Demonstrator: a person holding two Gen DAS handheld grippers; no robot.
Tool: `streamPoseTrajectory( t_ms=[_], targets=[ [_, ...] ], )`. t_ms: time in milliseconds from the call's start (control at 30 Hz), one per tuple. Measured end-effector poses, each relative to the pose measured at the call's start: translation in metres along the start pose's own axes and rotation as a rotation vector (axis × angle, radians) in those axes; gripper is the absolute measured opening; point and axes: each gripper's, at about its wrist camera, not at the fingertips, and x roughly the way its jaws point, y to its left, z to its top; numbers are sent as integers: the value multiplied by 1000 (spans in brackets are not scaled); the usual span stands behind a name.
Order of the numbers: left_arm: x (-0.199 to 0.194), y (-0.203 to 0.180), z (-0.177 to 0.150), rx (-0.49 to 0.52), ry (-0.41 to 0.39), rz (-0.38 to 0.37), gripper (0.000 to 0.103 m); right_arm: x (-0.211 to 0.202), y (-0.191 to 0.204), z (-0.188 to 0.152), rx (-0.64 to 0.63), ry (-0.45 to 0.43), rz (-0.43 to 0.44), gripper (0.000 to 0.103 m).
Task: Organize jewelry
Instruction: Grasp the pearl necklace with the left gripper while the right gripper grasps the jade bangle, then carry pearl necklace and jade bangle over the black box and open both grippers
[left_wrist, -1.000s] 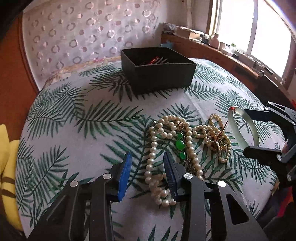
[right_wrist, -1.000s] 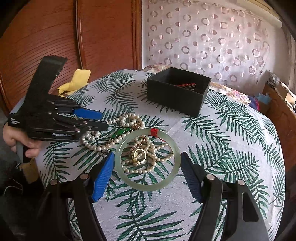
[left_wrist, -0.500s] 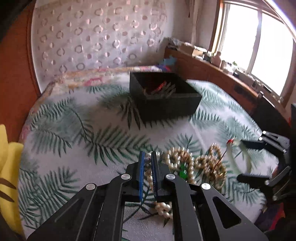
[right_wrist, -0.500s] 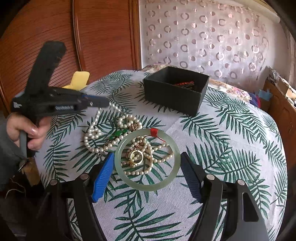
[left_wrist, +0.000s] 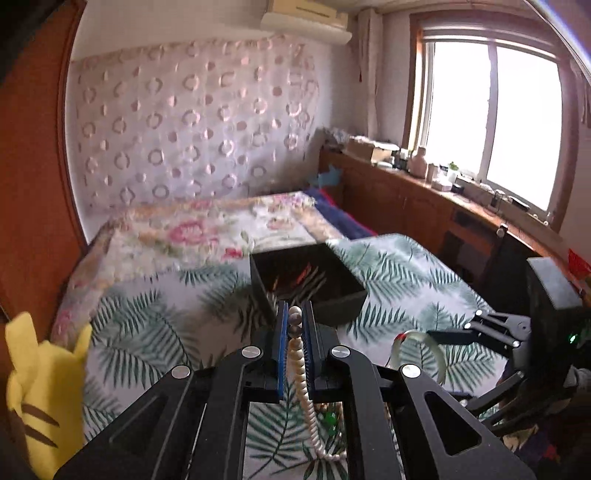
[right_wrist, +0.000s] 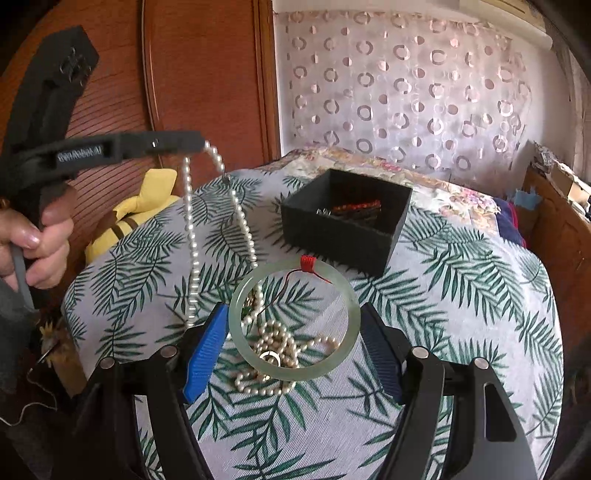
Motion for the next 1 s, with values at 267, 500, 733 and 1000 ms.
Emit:
streamPoseTrajectory(
  t_ms=[267, 500, 733, 1000],
  targets=[
    [-11, -11, 38, 40, -57, 4, 6, -6, -10, 18, -1, -35, -15, 74],
    [-18, -22, 70, 66, -104, 1, 6, -2, -20, 33, -1, -51, -29, 74],
    [-11, -25, 109, 99, -130, 33, 6, 3, -33, 51, -1, -63, -56, 74],
    [6, -24, 137, 108, -120, 57, 7, 7, -45, 69, 1, -84, -74, 74]
  ],
)
